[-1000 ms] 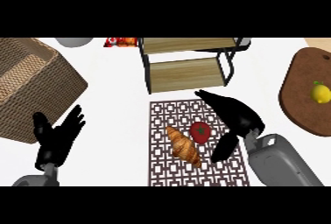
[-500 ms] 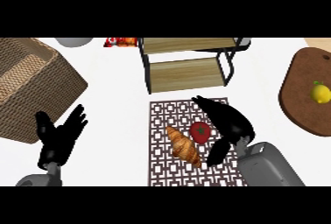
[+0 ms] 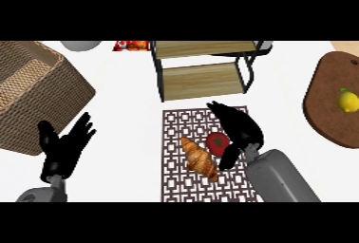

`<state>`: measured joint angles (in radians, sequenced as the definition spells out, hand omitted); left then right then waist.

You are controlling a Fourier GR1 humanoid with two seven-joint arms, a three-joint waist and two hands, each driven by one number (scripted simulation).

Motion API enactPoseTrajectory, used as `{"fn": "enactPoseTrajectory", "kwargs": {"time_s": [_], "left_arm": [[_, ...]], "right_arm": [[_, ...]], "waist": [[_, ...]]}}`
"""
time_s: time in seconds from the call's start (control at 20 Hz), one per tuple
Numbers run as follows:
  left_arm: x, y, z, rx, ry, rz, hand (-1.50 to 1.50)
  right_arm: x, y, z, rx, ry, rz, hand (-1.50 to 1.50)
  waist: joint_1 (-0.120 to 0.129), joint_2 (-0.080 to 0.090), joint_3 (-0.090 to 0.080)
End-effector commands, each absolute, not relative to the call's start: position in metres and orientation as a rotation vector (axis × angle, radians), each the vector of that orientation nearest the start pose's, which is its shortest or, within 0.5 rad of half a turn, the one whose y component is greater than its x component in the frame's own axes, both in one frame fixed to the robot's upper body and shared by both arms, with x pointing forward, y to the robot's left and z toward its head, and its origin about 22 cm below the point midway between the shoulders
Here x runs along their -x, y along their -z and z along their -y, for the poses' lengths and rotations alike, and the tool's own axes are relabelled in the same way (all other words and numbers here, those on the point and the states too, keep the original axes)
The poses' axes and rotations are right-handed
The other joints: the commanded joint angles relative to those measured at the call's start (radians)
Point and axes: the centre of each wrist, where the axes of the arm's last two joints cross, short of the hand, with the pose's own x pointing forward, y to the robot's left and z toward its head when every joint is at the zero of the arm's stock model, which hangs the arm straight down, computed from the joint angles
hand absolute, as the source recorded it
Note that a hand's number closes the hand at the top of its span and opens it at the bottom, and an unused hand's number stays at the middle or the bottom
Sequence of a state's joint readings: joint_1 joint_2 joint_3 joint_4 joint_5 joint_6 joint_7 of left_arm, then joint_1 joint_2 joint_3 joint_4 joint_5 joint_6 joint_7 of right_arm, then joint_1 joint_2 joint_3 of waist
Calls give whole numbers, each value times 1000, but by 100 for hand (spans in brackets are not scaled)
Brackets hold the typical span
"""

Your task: Pick the tomato from the placemat and place it in the tiered shelf

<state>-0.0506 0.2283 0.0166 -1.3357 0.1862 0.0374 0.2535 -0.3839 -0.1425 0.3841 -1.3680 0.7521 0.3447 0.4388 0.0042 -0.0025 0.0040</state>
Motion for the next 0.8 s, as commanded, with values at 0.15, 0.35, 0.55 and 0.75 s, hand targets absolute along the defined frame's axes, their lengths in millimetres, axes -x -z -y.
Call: {"fn": "enactPoseTrajectory", "kwargs": {"time_s": [0.15, 0.35, 0.55, 0.75], "left_arm": [[-253, 31, -290, -90, -27, 1106, 0], [-240, 35, -295, -78, -33, 1106, 0], [-251, 30, -299, -90, -43, 1121, 0], [-252, 34, -277, -93, -28, 1109, 0]], "right_arm": [[-320, -22, 150, 528, -1229, 1158, -150], [-333, -1, 122, 516, -1231, 1181, -150], [-318, -15, 125, 490, -1256, 1176, -150], [-314, 15, 119, 415, -1530, 1049, 150]], "waist": [[-1, 3, -4], [5, 4, -4], [-2, 2, -4], [8, 9, -5]]}}
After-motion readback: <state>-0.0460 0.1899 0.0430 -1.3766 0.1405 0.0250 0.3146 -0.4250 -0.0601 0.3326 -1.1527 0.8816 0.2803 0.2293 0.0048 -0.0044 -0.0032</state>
